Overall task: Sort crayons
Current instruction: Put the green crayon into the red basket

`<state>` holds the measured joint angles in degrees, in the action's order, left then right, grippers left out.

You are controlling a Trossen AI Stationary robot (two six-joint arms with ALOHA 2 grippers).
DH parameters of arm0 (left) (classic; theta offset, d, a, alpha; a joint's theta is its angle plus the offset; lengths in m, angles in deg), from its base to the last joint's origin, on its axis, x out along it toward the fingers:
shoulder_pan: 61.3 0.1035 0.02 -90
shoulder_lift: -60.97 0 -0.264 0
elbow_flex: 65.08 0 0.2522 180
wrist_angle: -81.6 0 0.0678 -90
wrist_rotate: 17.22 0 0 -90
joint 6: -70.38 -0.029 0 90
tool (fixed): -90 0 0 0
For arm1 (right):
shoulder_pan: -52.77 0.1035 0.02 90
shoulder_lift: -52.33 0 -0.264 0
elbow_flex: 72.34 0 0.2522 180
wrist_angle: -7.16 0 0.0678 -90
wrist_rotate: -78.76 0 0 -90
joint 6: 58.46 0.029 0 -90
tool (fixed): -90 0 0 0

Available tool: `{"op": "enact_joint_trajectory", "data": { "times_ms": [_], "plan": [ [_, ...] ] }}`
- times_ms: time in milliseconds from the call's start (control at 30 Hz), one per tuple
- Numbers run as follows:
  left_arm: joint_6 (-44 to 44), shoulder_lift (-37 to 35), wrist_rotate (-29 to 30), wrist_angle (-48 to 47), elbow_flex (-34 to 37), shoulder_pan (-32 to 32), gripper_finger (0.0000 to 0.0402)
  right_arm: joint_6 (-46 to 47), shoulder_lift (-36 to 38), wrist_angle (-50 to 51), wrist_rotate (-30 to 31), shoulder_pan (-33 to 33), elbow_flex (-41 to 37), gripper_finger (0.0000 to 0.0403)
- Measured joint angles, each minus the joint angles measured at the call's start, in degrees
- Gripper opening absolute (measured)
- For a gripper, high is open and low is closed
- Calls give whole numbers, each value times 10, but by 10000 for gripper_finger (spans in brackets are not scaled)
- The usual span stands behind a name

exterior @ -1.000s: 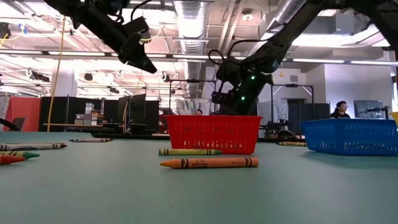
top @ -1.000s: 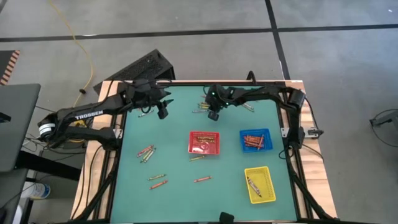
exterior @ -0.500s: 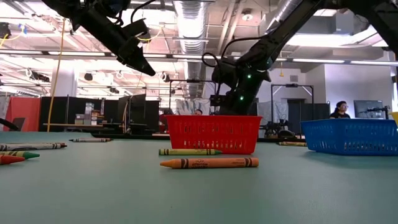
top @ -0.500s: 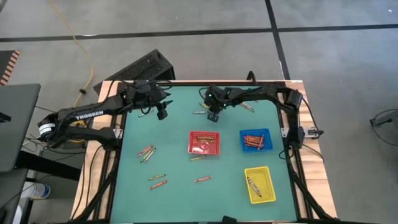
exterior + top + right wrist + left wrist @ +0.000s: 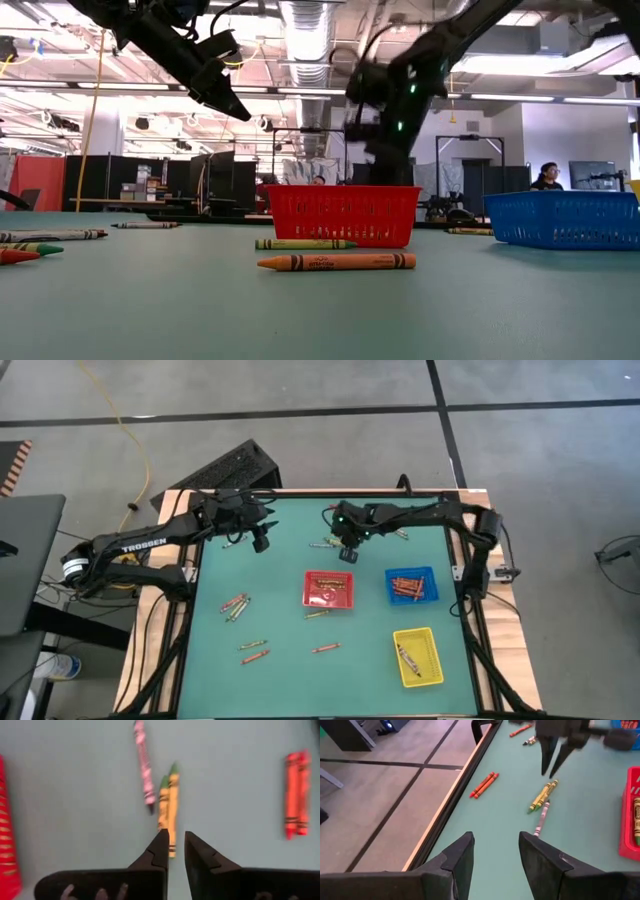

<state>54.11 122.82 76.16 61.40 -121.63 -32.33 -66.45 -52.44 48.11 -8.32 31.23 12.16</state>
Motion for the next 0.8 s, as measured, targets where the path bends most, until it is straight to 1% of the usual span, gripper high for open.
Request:
{"op": "enact_joint_trajectory", "data": {
  "times_ms": [133,200,333,433,567,800],
  "plan": [
    [3,0,0,0,0,0,146,23,26,5,-2,2,0,51],
    [4,0,-2,0,0,0,146,38,33,-1,-13,3,-6,51],
    [9,0,-22,-3,0,0,146,61,26,2,-19,14,-37,52],
    [9,0,-31,-5,0,0,146,75,22,-28,-19,30,-67,52],
    [9,0,-31,0,0,0,146,84,23,-101,-16,49,-107,52],
    [16,0,-32,10,0,0,146,78,23,-130,-14,51,-109,52]
  ]
}}
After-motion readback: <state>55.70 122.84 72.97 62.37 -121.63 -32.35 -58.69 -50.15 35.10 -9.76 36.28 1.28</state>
